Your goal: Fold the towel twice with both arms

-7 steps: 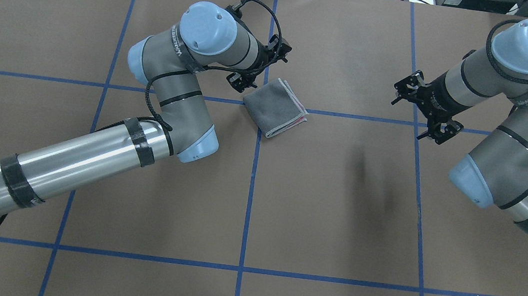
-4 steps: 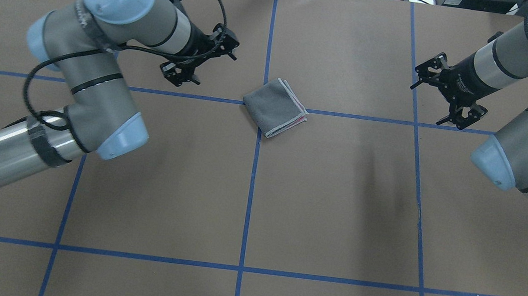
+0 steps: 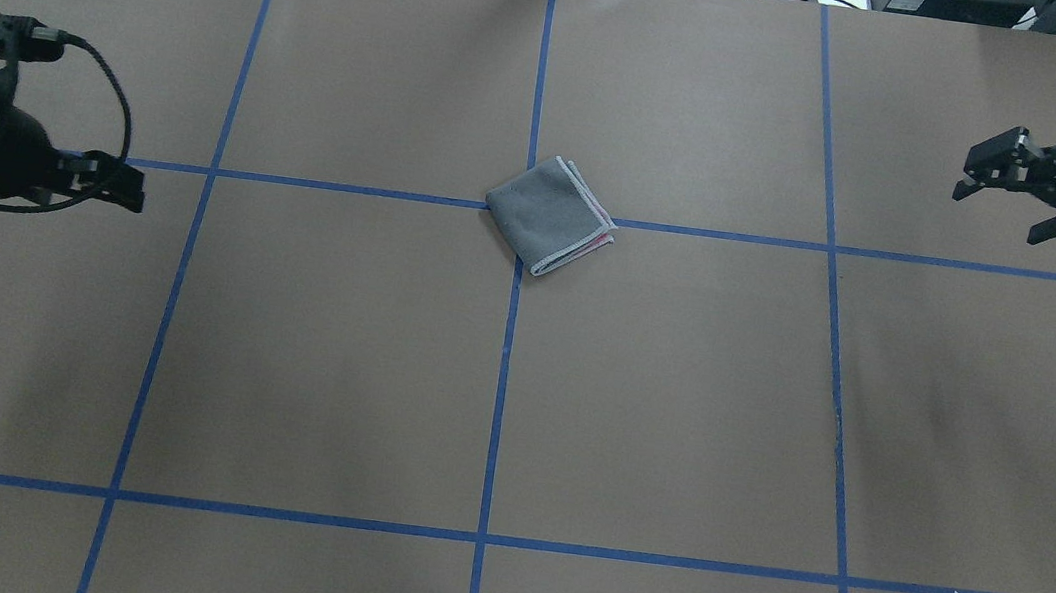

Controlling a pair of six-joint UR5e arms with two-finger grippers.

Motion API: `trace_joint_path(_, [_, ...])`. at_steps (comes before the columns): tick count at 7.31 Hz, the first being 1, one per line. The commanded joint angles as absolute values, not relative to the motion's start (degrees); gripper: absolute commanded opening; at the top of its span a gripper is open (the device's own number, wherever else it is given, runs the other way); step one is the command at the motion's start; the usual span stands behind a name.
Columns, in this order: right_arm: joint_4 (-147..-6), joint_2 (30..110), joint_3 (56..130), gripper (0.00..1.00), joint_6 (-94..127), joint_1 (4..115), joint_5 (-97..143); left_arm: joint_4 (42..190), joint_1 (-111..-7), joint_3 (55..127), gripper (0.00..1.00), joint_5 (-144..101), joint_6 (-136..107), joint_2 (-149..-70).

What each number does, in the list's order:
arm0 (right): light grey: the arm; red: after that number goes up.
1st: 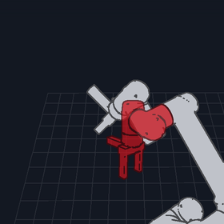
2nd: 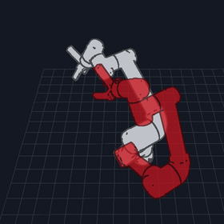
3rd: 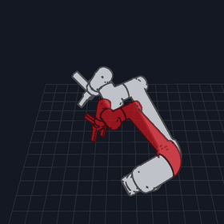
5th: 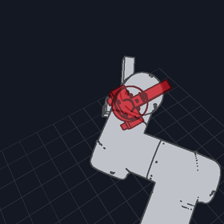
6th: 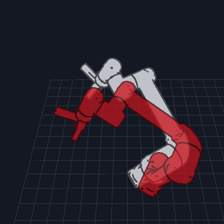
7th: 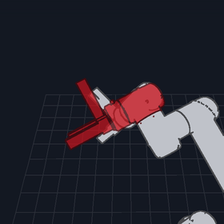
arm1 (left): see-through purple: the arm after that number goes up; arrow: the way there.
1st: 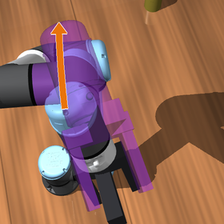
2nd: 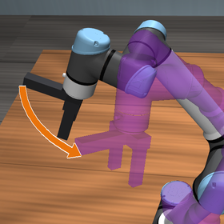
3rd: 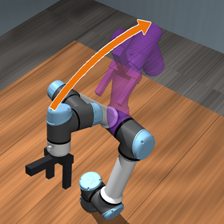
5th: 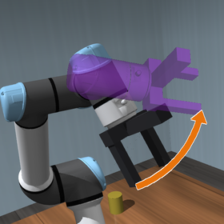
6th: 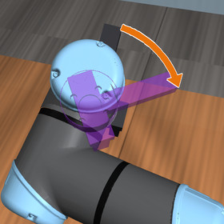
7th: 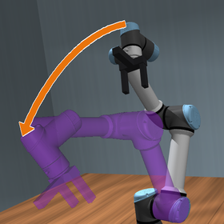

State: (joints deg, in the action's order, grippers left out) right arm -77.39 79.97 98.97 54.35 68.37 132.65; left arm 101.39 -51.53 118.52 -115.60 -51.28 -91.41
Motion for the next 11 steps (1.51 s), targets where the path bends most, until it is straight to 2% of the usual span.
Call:
trace_joint_path(1, [-83.7,83.6,98.9,1.00,28.6,76.8,137.0,101.0,-62.0,118.0,1.00,-120.7,-26.6,-82.2])
trace_joint_path(4, [-100.4,84.1,98.4,1.00,-1.9,83.4,136.5,97.2,-73.4,112.9,1.00,-130.1,-6.8,-79.3])
trace_joint_path(6, [-102.0,85.3,98.5,1.00,-3.9,84.2,137.1,89.7,-83.3,108.2,1.00,-134.1,0.4,-79.7])
trace_joint_path(11, [-101.6,87.2,98.3,1.00,-3.8,84.8,137.0,81.9,-84.2,109.9,1.00,-137.1,-0.3,-79.7])
